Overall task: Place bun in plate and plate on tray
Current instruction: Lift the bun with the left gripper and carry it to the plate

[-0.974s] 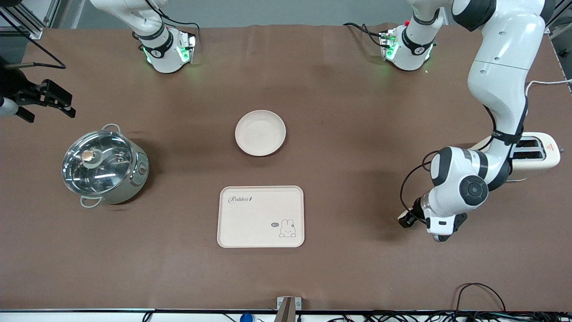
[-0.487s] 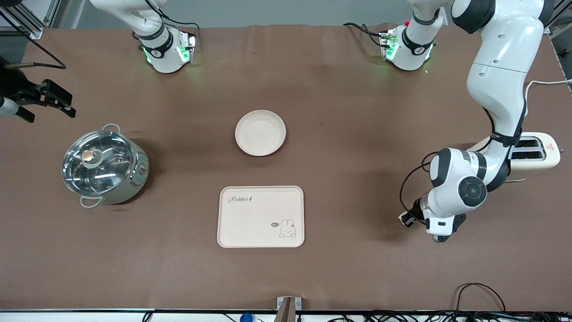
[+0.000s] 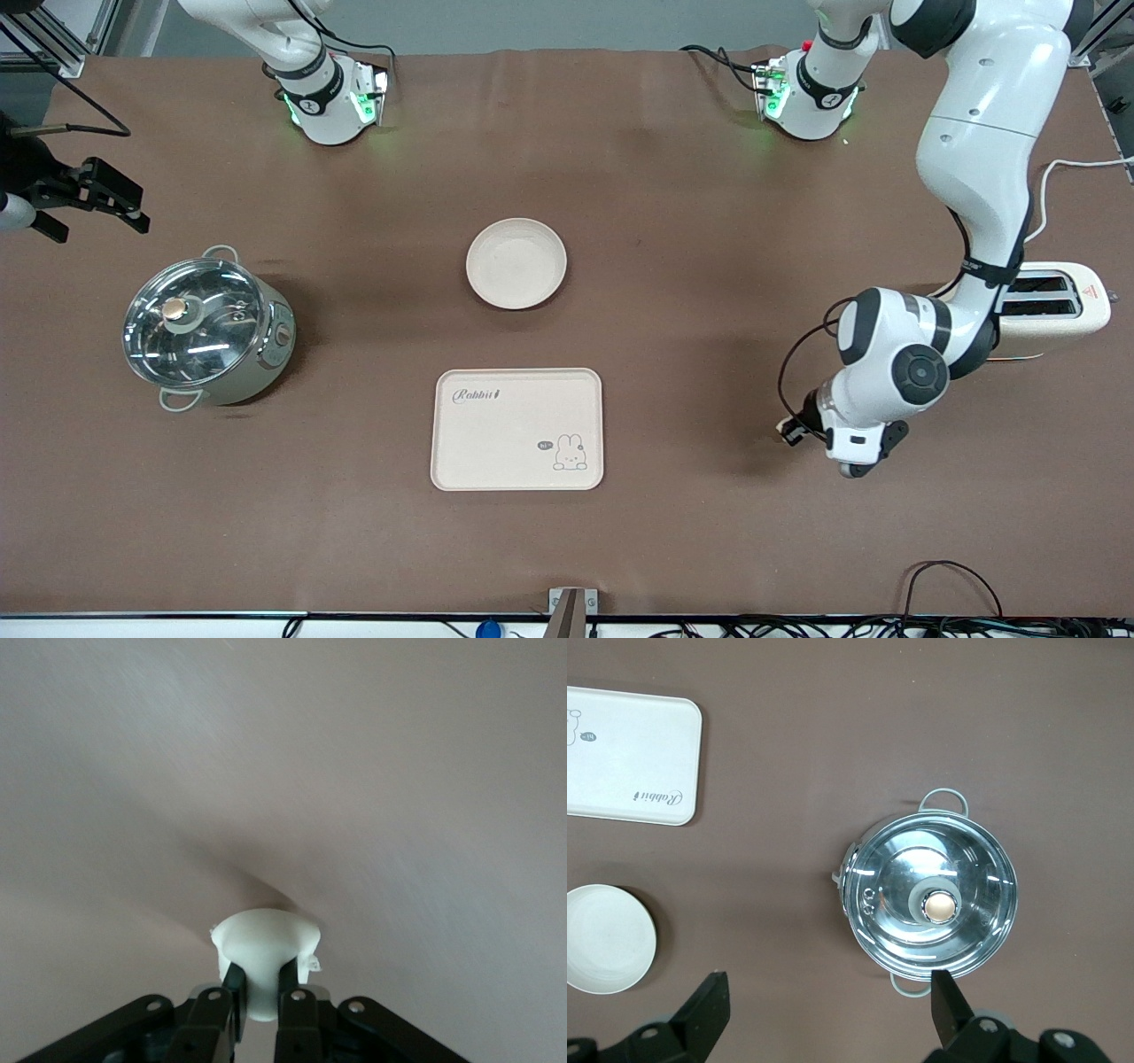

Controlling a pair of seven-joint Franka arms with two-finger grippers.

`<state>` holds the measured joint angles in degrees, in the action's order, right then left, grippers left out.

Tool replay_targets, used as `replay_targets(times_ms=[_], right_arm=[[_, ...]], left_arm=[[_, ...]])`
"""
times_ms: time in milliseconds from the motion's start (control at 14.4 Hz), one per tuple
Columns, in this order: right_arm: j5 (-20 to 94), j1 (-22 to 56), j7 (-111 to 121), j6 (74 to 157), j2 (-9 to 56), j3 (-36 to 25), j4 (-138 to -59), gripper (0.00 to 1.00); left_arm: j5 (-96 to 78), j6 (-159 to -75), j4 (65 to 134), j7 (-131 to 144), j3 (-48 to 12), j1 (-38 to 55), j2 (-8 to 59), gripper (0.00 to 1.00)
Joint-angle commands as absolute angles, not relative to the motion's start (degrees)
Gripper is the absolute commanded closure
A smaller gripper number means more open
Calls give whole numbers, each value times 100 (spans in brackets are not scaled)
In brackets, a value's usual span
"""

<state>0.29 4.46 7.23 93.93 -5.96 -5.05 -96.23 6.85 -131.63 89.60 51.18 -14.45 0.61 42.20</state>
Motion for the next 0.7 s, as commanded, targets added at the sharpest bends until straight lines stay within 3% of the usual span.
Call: replay_targets(times_ms=[0,626], right_arm=[[9,466,677,9387,-659,-527,-9659,0],[9,343,712,9378,-659,-562,-9668,0]], left_arm=[[791,-12491,9026,5264,-1459,578,3658,82],[774,-12410,8947,7160,-1538,2783,3603,80]])
